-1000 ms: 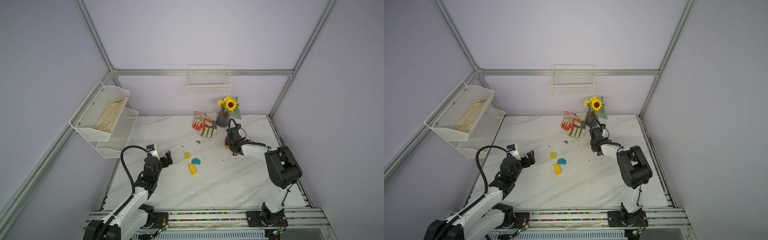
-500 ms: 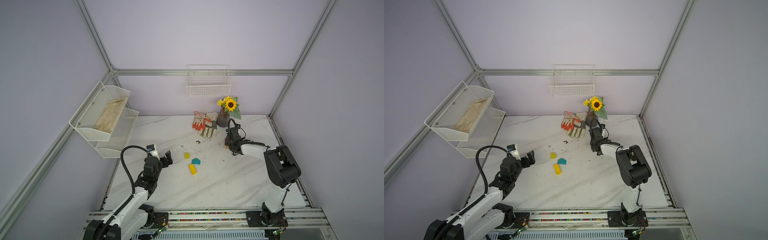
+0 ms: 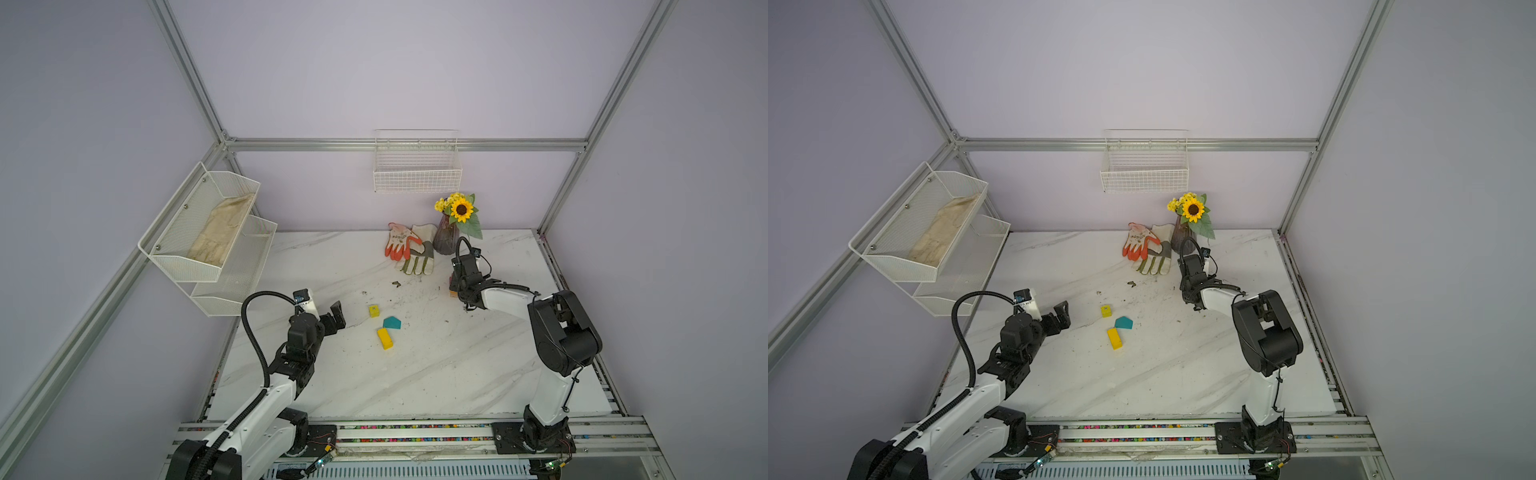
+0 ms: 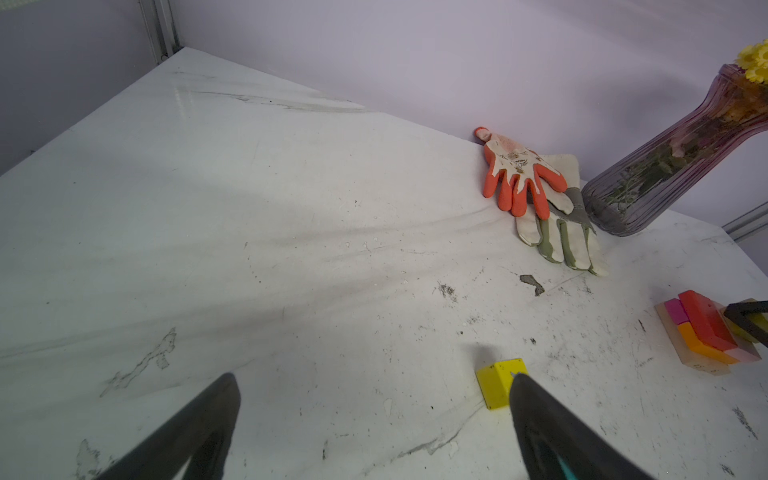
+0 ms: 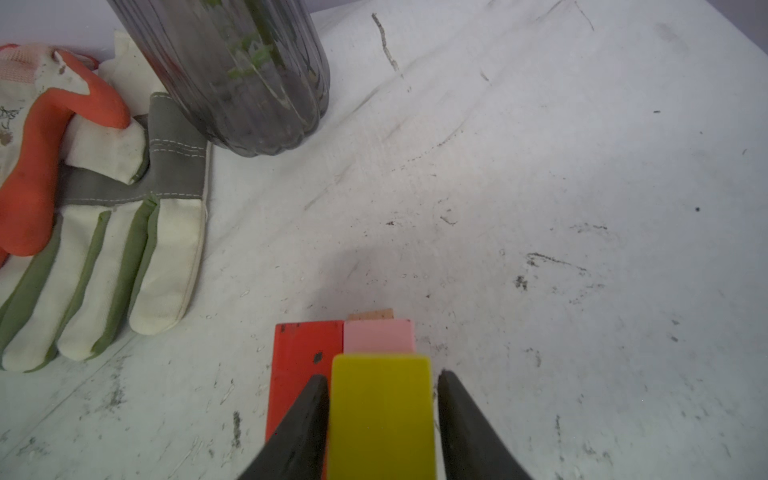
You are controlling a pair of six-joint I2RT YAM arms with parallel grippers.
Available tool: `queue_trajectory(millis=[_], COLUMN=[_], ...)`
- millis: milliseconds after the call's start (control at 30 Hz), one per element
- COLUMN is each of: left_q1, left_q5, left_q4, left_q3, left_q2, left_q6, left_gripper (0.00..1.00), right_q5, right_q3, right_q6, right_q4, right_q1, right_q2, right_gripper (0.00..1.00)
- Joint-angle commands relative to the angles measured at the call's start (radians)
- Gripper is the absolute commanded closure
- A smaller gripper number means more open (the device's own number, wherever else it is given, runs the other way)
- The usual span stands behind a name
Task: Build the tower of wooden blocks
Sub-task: 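Lower the yellow block onto the pink block atop the stack, then open the right gripper and lift it off the stack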
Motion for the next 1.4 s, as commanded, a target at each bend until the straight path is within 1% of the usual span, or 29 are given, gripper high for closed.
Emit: queue_trajectory(millis=[0,800,1133,1233,1300,1367], left_q1=[0.004,0.003,0.004,0.004,0.003,0.002], left_q5=[0.01,0.01,0.011,0.013,0.021,0.04], left_q4=[0.054,0.054,0.054,0.056,0.055,0.049], left_q3=[-0.025,-0.024,-0.025,-0.025,-0.022,-0.017], left_q2=[-0.005,-0.006,-0.006,-0.004,-0.003,-0.006], left_q6=[0.021,0.022,0.022,0.023,0.027,0.035], left_gripper=[0.0,0.0,0.0,0.0,0.0,0.0], right_q5=[-0.005,-0.019,-0.002,-0.002,-0.023,-0.059], right_q3=[0.026,0.022,0.025,0.015,-0.004,-0.026], right_q6=[0.004,0.011,0.008,-0.005,-0.022,-0.038], right_q4=[-0.008,0.004,-0.01,-0.008,0.005,0.018], right_q1=[-0.001,-0.001,-0.002,-0.001,-0.001,-0.002], right_q2=[-0.007,-0.026,-0.038,-0.079,-0.124,-0.186], right_gripper=[0.54,0.57,0.57,0.55,0.53,0.47])
